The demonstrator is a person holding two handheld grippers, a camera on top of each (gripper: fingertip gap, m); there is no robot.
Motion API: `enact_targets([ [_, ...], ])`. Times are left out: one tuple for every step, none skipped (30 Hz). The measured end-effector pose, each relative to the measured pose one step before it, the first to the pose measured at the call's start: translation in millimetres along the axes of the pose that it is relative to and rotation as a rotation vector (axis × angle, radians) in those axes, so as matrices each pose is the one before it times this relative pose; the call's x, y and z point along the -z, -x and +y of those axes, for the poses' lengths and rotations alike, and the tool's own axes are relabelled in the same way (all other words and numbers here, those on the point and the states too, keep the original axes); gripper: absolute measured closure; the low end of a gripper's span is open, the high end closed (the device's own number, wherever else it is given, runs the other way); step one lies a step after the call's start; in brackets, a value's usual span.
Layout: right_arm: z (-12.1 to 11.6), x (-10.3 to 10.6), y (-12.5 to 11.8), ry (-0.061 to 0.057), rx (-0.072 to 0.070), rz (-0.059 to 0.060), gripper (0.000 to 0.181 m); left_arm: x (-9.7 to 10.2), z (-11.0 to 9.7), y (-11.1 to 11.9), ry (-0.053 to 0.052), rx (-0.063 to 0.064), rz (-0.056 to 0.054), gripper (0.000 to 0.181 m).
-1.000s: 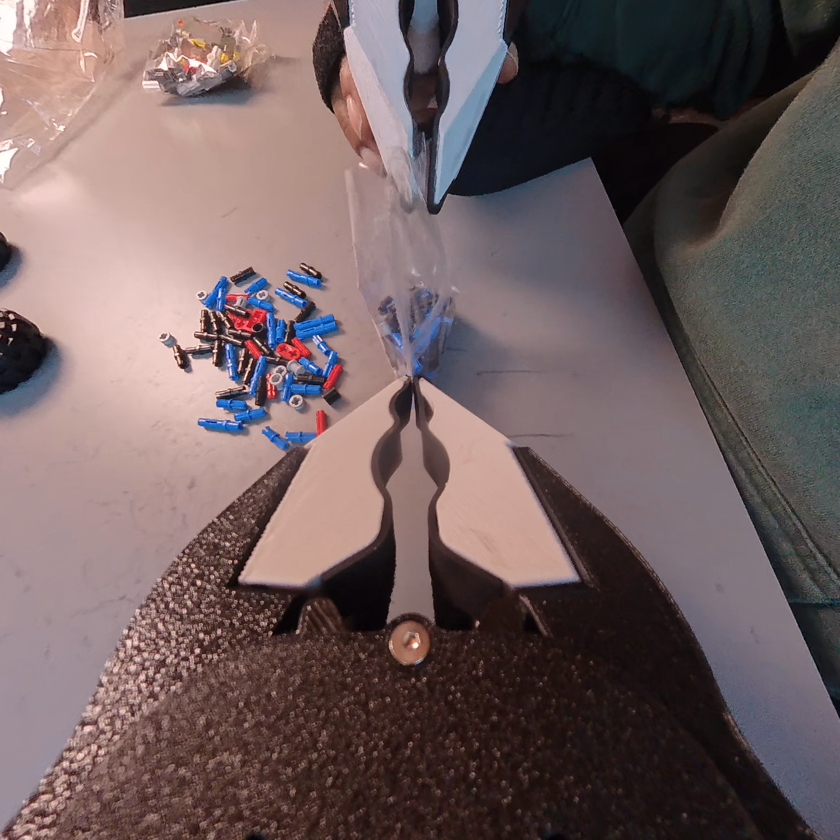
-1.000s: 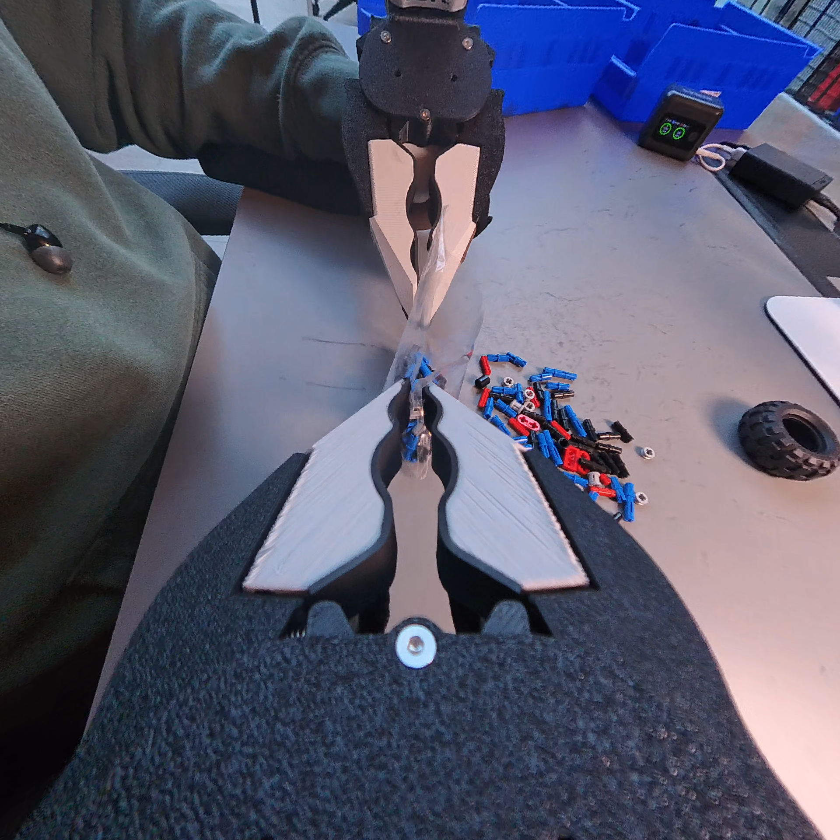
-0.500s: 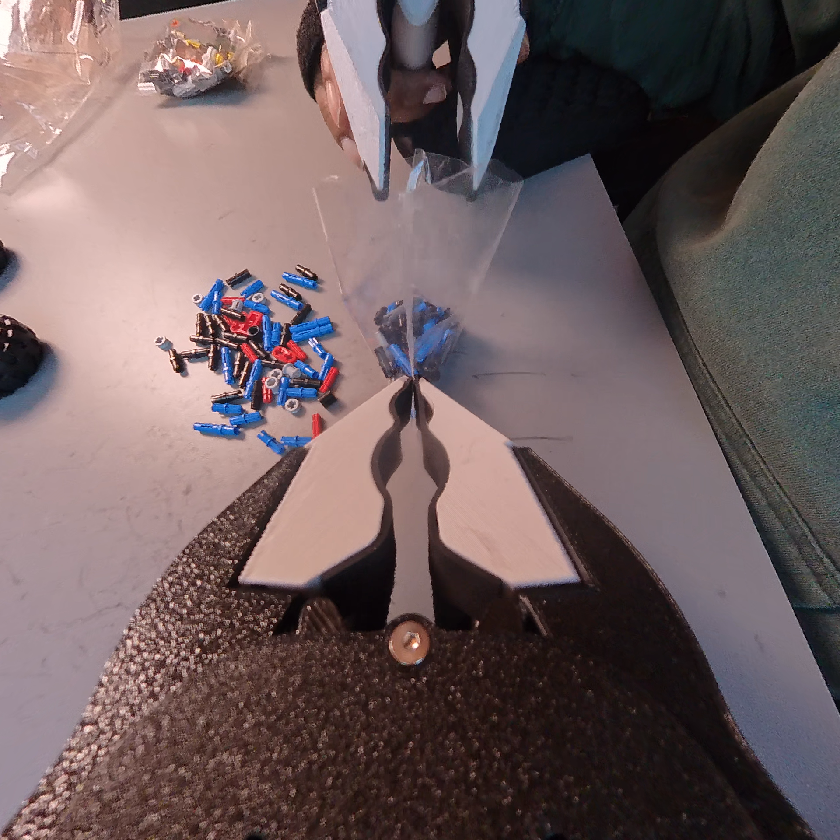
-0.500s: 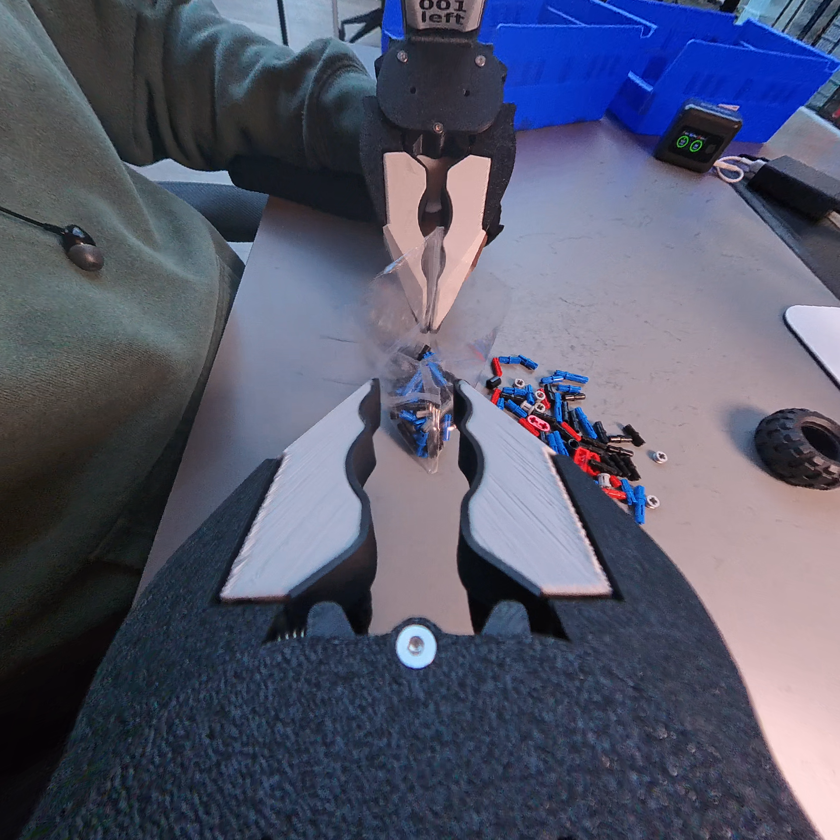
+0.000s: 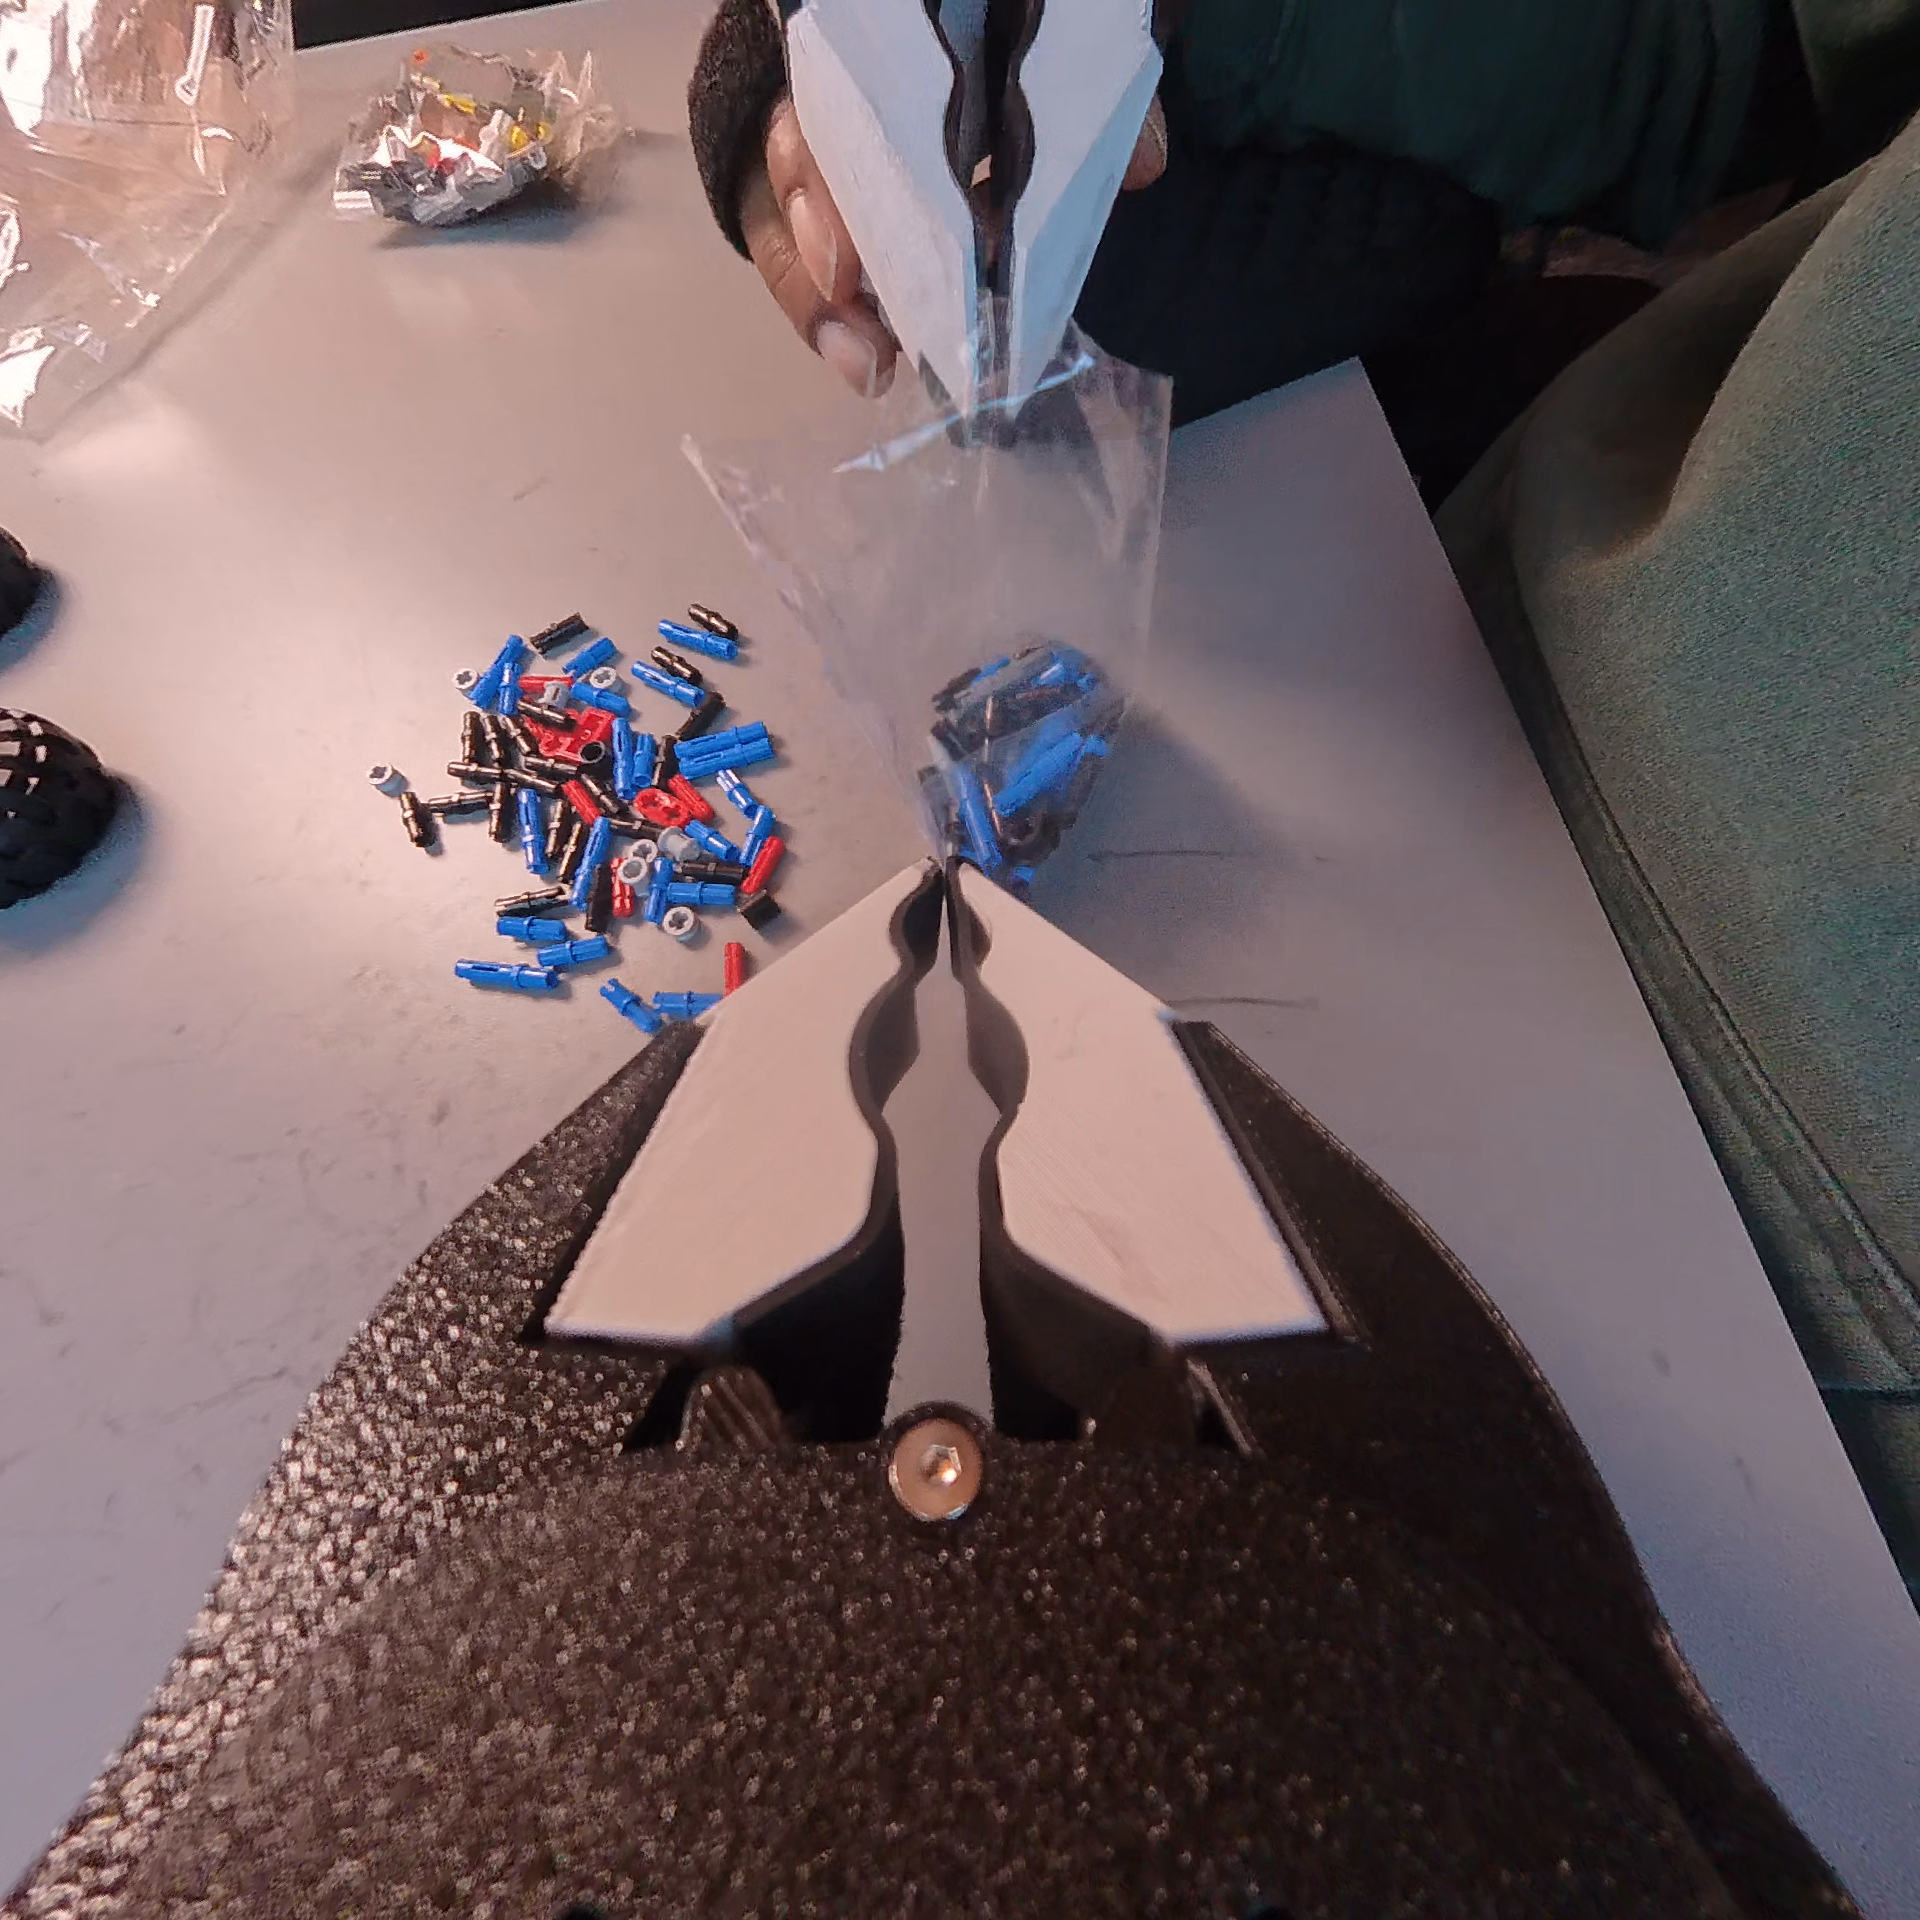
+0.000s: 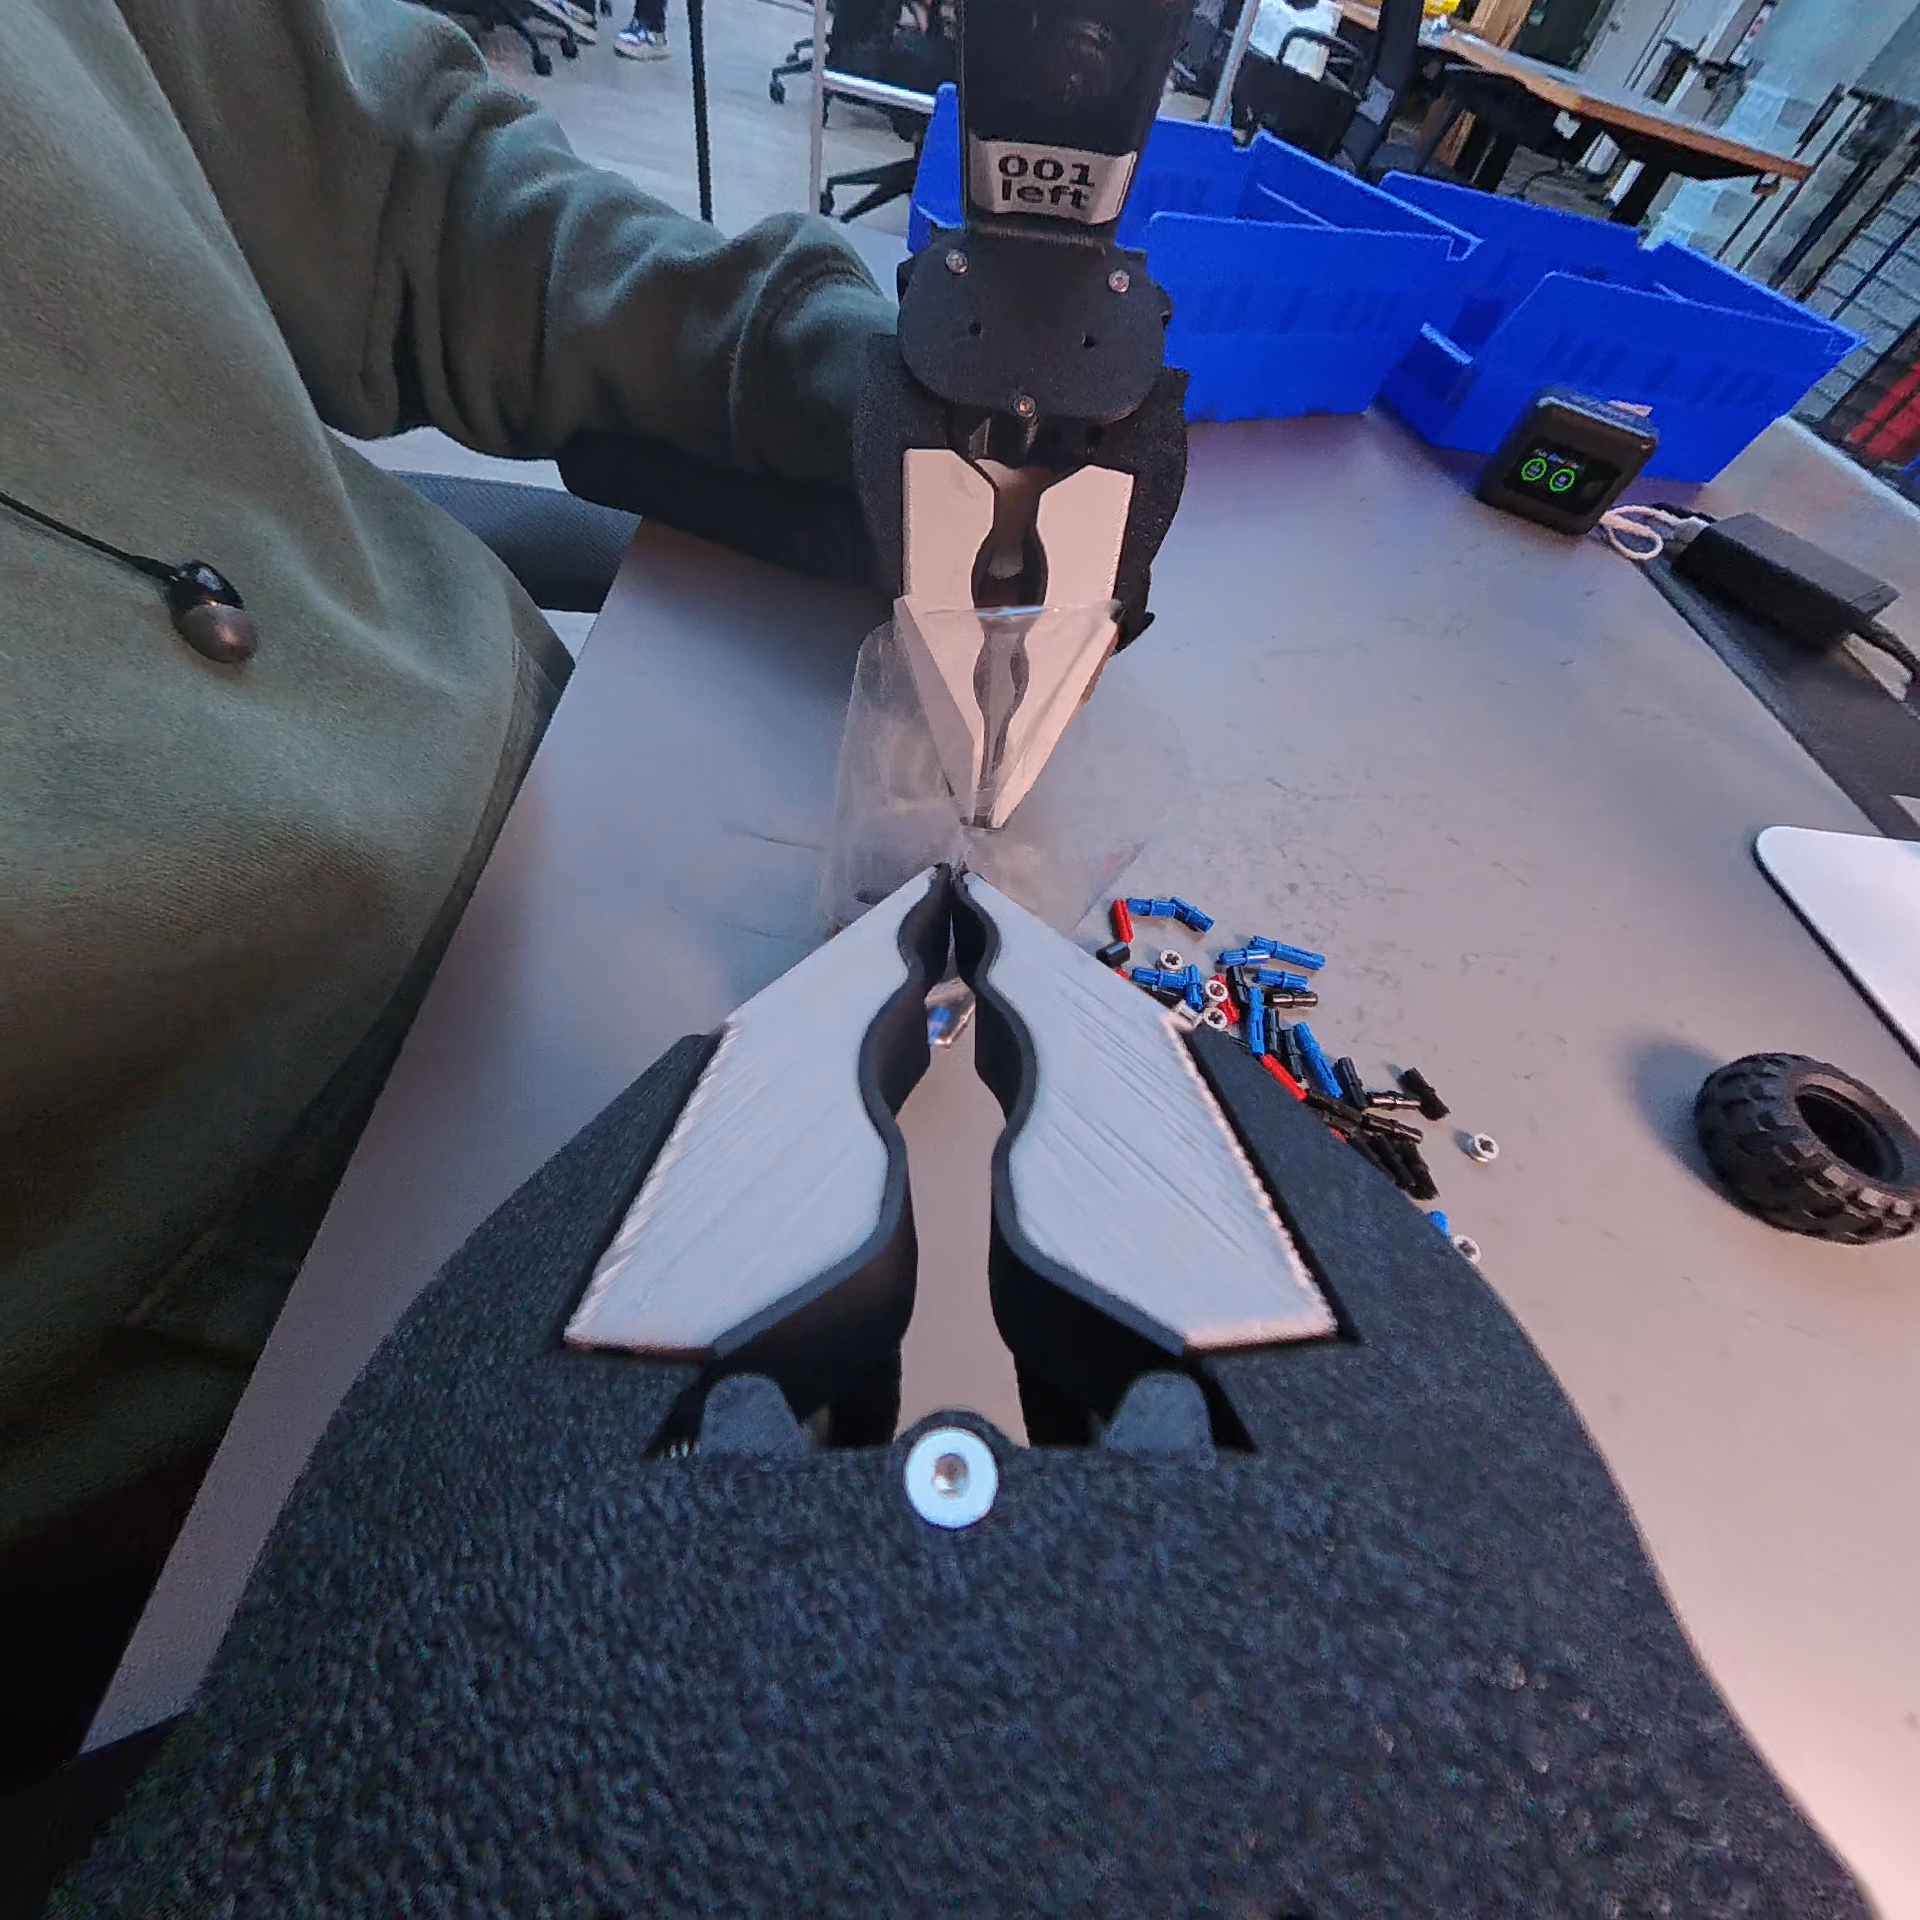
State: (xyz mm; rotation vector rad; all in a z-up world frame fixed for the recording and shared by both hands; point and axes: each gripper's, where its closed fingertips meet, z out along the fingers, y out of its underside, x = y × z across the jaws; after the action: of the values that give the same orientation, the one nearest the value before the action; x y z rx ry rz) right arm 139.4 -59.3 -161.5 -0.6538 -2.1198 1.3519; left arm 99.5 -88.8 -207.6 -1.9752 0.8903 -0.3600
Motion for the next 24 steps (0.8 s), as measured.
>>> enact_targets([
  [-0.91, 2.21, 0.16, -0.0051, -0.0042, 0.0001, 0.181, 0.58, -0.05, 0.48, 0.0002, 0.0012, -0.0018, 0.181],
  [-0.3, 2.35, -0.15, -0.0012, -0.0016, 0.0047, 0.181, 0.41, 0.33, 0.59, 0.0018, 0.001, -0.0037, 0.181],
  [0.33, 2.23, 0.22, 0.0036, -0.0002, 0.0043, 0.181, 0.33, 0.79, 0.12, 0.0037, 0.0001, -0.0016, 0.181],
  [0.55, 2.6, -0.09, 0.0062, 0.0039, 0.0083, 0.181, 0.0, 1.4, -0.17, 0.0077, -0.0016, -0.0004, 0.18],
  [0.78, 3.18, -0.43, 0.0085, 0.0072, 0.0103, 0.181, -0.27, 1.83, -0.43, 0.0095, -0.0021, -0.0001, 0.177],
  [1.22, 4.12, -1.43, 0.0115, 0.007, 0.0146, 0.181, -0.16, 1.59, -0.09, 0.0081, -0.0003, -0.0002, 0.175],
  [1.73, 5.07, -1.69, 0.0124, 0.0021, 0.0121, 0.181, 0.16, 1.04, 0.59, 0.0057, 0.003, -0.0034, 0.173],
  [1.67, 5.36, 0.23, 0.0083, -0.0079, -0.0038, 0.181, 0.34, 0.94, 2.54, 0.0058, 0.0079, -0.0121, 0.172],
  [2.63, 5.24, -1.26, 0.0121, -0.005, 0.0057, 0.181, 0.28, 1.37, 4.86, 0.008, 0.0137, -0.0222, 0.172],
  [2.86, 5.14, -4.07, 0.013, 0.0046, 0.0262, 0.181, 0.08, 2.58, 6.95, 0.0142, 0.021, -0.0309, 0.171],
  [3.11, 5.04, -4.05, 0.0142, 0.0089, 0.0263, 0.181, -0.34, 3.64, 9.09, 0.021, 0.0282, -0.0407, 0.17],
  [3.82, 4.29, -4.73, 0.0168, 0.0054, 0.0285, 0.181, -0.92, 3.86, 9.55, 0.0222, 0.03, -0.0419, 0.167],
  [3.17, 3.56, -5.75, 0.0101, -0.0001, 0.0328, 0.181, -1.31, 3.53, 7.85, 0.0199, 0.0267, -0.0316, 0.164],
  [2.44, 2.39, -4.41, 0.0026, -0.0015, 0.0239, 0.181, -1.73, 3.04, 5.36, 0.017, 0.021, -0.0185, 0.161],
  [1.23, 1.42, -1.72, -0.0055, -0.0068, 0.0078, 0.181, -2.49, 3.26, 4.68, 0.02, 0.0164, -0.0165, 0.157],
  [0.53, 0.57, -1.43, -0.0077, -0.0041, 0.0079, 0.181, -2.96, 2.82, 4.61, 0.0202, 0.0107, -0.0189, 0.154],
  [0.98, -0.05, -0.82, -0.0014, -0.0008, 0.0058, 0.181, -2.88, 1.7, 2.61, 0.0157, 0.0062, -0.0085, 0.152],
  [1.06, -0.56, -0.76, 0.0015, 0.0007, 0.0048, 0.181, -2.56, 0.54, 0.32, 0.0117, 0.0111, 0.0055, 0.15],
  [0.88, -0.82, -1.83, 0.0018, 0.0018, 0.0116, 0.181, -2.34, -0.02, -1.33, 0.0085, 0.0155, 0.0144, 0.15],
  [1.12, -0.67, -1.84, 0.0033, 0.0019, 0.0111, 0.181, -1.83, -0.75, -2.17, 0.0031, 0.0144, 0.0181, 0.152],
  [0.82, -0.91, -0.8, 0.0013, 0.0015, 0.0063, 0.181, -1.47, -0.97, -1.88, 0.0021, 0.0111, 0.0138, 0.153],
  [0.39, -0.74, -0.47, -0.0009, 0.0019, 0.0045, 0.181, -1.02, -0.83, -0.68, 0.0023, 0.0048, 0.0031, 0.154],
  [0.59, -0.9, -0.31, 0.0016, 0.0022, 0.0032, 0.181, -0.82, -0.6, -0.99, 0.0033, -0.0009, 0.0026, 0.155],
  [0.6, -0.98, 0.12, 0.0029, 0.0013, 0.0001, 0.181, -0.6, -0.57, -0.74, 0.0023, 0.0017, 0.0023, 0.156],
])
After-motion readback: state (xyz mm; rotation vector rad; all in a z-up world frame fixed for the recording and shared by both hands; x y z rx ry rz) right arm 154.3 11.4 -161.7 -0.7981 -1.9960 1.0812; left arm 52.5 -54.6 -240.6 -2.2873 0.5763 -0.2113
